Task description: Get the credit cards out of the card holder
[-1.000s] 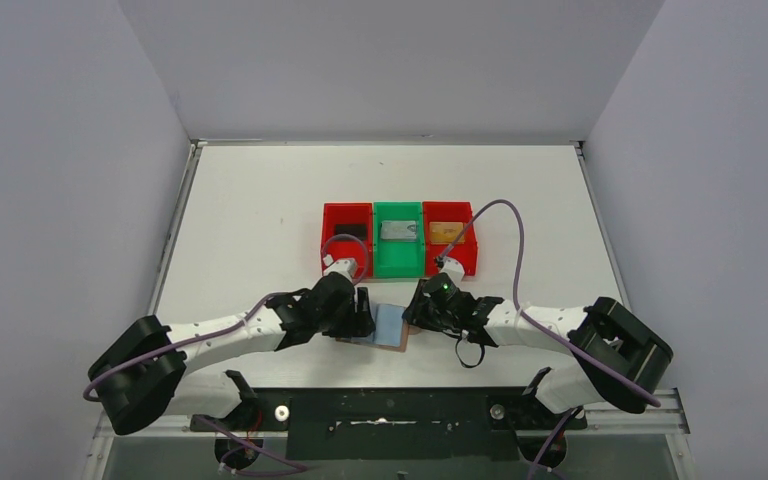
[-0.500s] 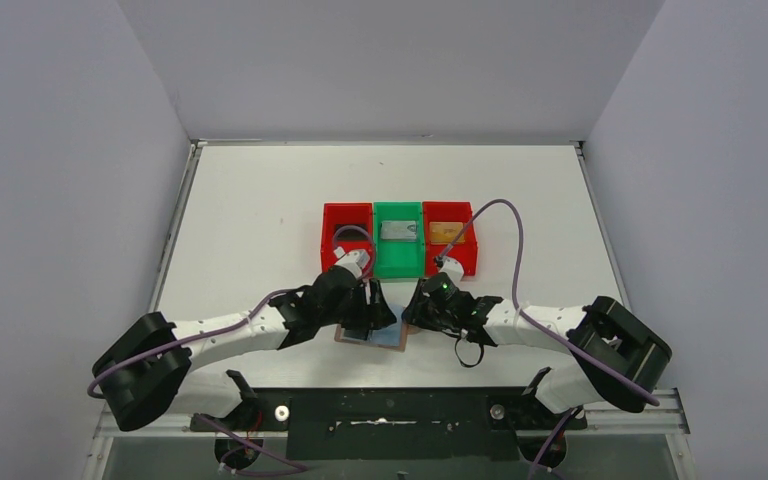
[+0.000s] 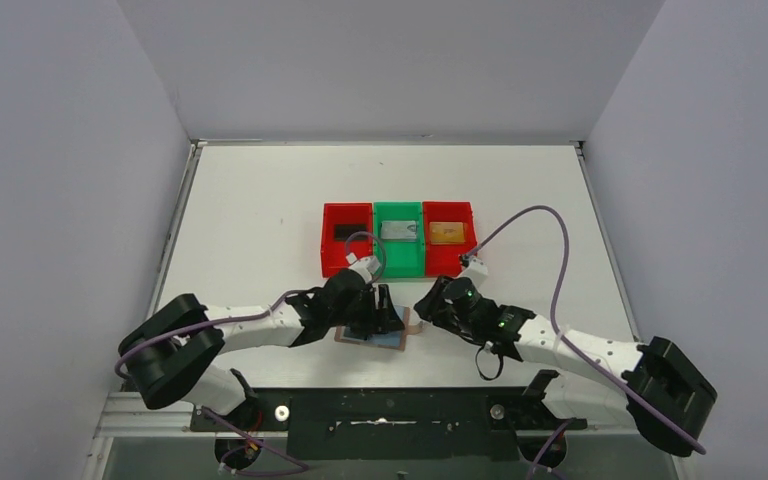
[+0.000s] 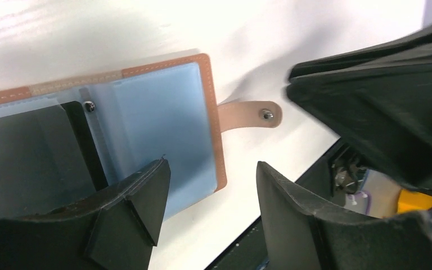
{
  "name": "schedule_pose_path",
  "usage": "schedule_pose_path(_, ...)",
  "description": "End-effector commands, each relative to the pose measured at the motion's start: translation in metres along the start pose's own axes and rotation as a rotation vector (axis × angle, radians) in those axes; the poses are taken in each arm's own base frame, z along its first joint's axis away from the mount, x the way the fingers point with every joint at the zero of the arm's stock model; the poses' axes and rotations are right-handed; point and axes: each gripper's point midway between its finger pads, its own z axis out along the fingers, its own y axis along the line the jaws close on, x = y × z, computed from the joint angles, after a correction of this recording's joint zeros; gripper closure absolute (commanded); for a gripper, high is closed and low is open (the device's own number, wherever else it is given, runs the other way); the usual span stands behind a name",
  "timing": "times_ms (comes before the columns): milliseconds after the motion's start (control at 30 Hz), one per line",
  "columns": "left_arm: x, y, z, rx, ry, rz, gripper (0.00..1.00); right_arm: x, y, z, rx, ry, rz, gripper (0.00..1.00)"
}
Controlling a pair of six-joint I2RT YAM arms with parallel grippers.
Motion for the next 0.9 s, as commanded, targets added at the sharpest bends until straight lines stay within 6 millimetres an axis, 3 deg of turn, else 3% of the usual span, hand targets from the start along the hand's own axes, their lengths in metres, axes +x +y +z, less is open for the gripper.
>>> schedule_pose_path(0, -0.004, -0.009, 0.008, 0.003, -0.036, 0.032, 0.44, -0.020, -0.006, -0.013, 0.006, -0.116, 0.060, 0.65)
schedule_pose_path(67, -0.010, -0.007, 0.002, -0.016, -0.084, 0.031, 0.44, -0.023, -0.001, -0.019, -0.032, -0.128, 0.072, 0.65)
schedule_pose_path(167, -0.030, -0.016, -0.021, -0.005, -0.193, 0.032, 0.44, -0.024, 0.008, -0.024, -0.076, -0.133, 0.081, 0.65)
schedule_pose_path(267, -0.047, -0.011, -0.047, -0.063, -0.277, 0.049, 0.40, -0.027, 0.021, -0.027, -0.136, -0.136, 0.087, 0.62)
schedule_pose_path(333, -0.055, 0.001, -0.063, -0.119, -0.318, 0.051, 0.33, -0.030, 0.030, -0.028, -0.169, -0.137, 0.087, 0.59)
schedule_pose_path(500, -0.063, 0.054, -0.089, -0.233, -0.347, -0.016, 0.21, -0.030, 0.053, -0.027, -0.238, -0.126, 0.078, 0.55)
schedule_pose_path(633, -0.065, 0.070, -0.097, -0.173, -0.336, -0.096, 0.10, -0.024, 0.069, -0.016, -0.257, -0.094, 0.060, 0.54)
schedule_pose_path(800, -0.060, 0.073, -0.096, -0.121, -0.310, -0.121, 0.09, -0.016, 0.099, -0.002, -0.294, -0.059, 0.043, 0.55)
schedule_pose_path(867, -0.060, 0.068, -0.093, -0.084, -0.303, -0.115, 0.14, -0.011, 0.112, 0.003, -0.310, -0.042, 0.049, 0.55)
